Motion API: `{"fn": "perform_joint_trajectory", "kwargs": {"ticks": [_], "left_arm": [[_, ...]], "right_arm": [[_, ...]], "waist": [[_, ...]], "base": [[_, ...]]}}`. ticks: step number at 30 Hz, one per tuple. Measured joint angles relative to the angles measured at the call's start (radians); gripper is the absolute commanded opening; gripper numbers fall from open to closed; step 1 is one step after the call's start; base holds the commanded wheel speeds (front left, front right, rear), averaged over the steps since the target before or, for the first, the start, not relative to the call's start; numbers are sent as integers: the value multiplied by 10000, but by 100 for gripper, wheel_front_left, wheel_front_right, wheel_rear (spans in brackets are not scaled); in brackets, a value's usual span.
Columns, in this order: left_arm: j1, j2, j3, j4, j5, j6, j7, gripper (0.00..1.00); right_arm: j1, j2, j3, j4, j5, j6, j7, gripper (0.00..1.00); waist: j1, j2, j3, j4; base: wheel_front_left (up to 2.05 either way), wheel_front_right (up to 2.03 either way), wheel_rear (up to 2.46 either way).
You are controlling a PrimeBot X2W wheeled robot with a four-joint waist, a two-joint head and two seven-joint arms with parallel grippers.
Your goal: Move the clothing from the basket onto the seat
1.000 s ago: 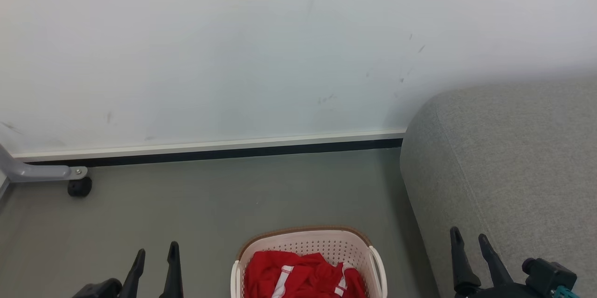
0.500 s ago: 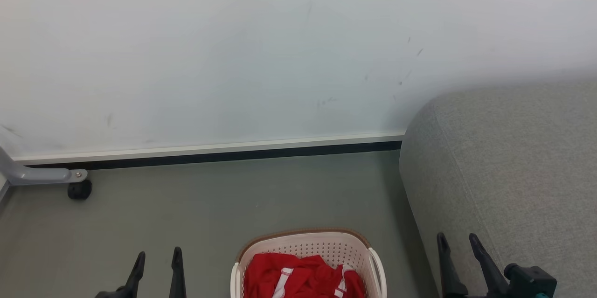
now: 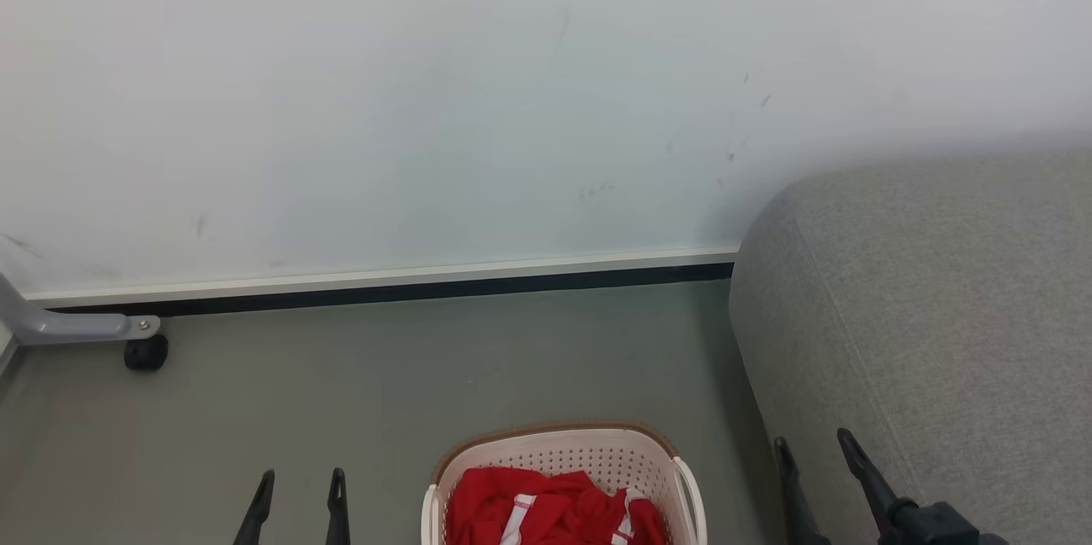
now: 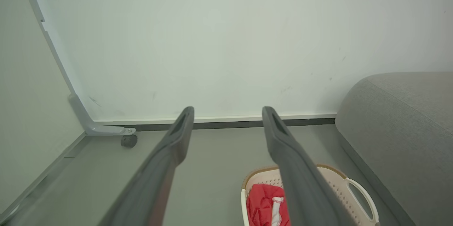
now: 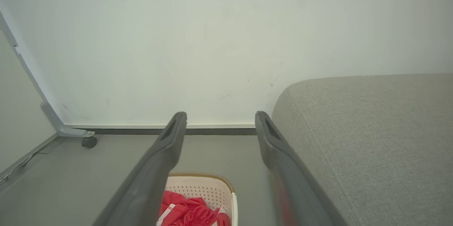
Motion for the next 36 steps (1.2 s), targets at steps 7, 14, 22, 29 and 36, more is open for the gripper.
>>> {"fn": "perform_joint_trajectory", "kwargs": {"ticks": [7, 14, 22, 29, 36], "left_arm": [[42, -58, -23, 12, 230, 2, -67, 100], [42, -71, 19, 77, 230, -12, -67, 100], [42, -92, 67, 136, 230, -25, -67, 100], [42, -98, 92, 146, 230, -104, -67, 100], [63, -107, 88, 92, 244, -123, -67, 100]], "right_arm": [[74, -10, 94, -31, -288, -13, -86, 100], [74, -8, 82, -21, -288, -12, -86, 100], [74, -6, 61, -4, -288, -12, -86, 100], [78, -2, 52, -4, -288, 0, -86, 100], [123, -2, 36, -117, -291, 2, -86, 100]], "waist": [[0, 0, -19, -4], [0, 0, -23, -8], [0, 0, -23, -12], [0, 0, -15, -20], [0, 0, 144, -38]], "base": [[0, 0, 0], [0, 0, 0], [0, 0, 0], [0, 0, 0], [0, 0, 0]]}}
